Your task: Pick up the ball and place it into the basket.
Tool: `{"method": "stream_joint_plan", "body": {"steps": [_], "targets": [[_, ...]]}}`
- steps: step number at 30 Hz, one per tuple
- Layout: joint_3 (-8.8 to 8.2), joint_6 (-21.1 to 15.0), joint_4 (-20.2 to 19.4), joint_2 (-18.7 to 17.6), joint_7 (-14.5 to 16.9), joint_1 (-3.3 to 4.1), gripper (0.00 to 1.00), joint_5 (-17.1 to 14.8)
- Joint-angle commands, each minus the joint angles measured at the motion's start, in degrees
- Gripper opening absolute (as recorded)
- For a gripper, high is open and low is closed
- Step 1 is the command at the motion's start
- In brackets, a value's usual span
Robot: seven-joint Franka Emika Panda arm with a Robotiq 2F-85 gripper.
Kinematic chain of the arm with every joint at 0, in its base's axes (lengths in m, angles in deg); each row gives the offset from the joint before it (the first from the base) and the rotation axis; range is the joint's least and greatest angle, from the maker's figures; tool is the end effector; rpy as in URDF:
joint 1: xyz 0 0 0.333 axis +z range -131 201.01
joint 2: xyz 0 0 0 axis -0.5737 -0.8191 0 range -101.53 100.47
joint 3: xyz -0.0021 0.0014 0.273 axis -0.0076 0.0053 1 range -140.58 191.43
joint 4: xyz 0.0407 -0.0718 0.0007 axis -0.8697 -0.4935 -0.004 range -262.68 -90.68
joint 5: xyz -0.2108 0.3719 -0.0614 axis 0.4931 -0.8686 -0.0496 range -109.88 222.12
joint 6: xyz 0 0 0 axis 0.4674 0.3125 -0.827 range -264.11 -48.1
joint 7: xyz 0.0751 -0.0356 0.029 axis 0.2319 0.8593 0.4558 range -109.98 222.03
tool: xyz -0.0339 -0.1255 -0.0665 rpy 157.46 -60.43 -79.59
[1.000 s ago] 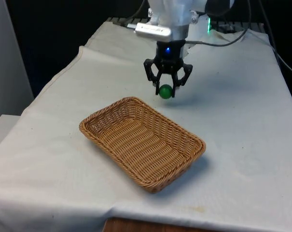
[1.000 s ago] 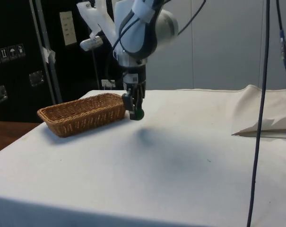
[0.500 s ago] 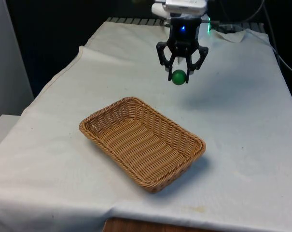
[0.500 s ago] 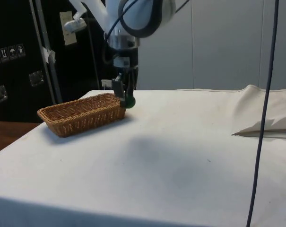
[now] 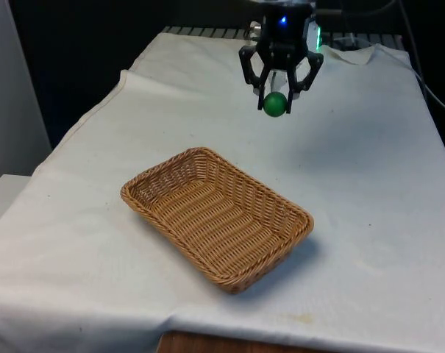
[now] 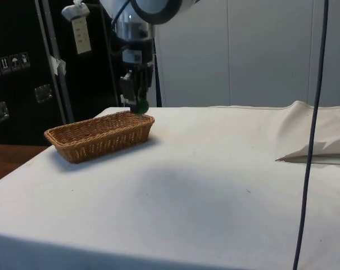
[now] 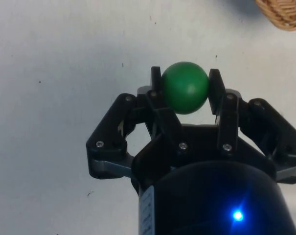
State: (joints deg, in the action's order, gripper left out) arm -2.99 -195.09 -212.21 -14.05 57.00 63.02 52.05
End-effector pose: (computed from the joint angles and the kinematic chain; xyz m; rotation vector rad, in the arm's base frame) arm 0.5934 -0.0121 0.1959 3.0647 -0.0396 0.2319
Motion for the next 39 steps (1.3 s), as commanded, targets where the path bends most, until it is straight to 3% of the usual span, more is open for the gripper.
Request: {"method": "stream_joint_plan", "body": {"steps": [1,10,11,12,17,19,20,22,30,31,32,33,39], "targets": [[-0.06,0.11,0.34,0.00,0.00,-0.06,0.00,0.00],[-0.34,1.32,4.81,-1.72,1.55,-1.32,0.00,-1.20],[-0.80,0.97,4.24,-1.32,0.80,-0.86,0.00,-0.23],[-0.29,1.32,5.27,-2.12,1.83,-1.49,0.00,-1.49],[-0.46,0.69,8.59,-5.16,3.78,-2.41,0.00,-3.84],[-0.69,0.40,9.80,-6.30,4.64,-2.58,0.00,-4.87],[-1.26,0.69,9.28,-6.02,3.67,-1.95,0.00,-3.78],[-0.92,-0.11,11.40,-7.96,5.79,-2.92,0.00,-6.36],[-1.15,-2.06,15.36,-12.38,7.96,-3.72,0.00,-9.74],[-1.95,-1.72,14.78,-12.03,7.16,-3.04,0.00,-8.82],[-1.15,-2.29,15.81,-12.89,8.14,-3.84,0.00,-10.08],[-1.15,-2.81,16.96,-14.15,8.48,-4.07,0.00,-10.83],[-1.26,-3.95,20.28,-17.70,9.51,-4.70,0.00,-13.01]]}}
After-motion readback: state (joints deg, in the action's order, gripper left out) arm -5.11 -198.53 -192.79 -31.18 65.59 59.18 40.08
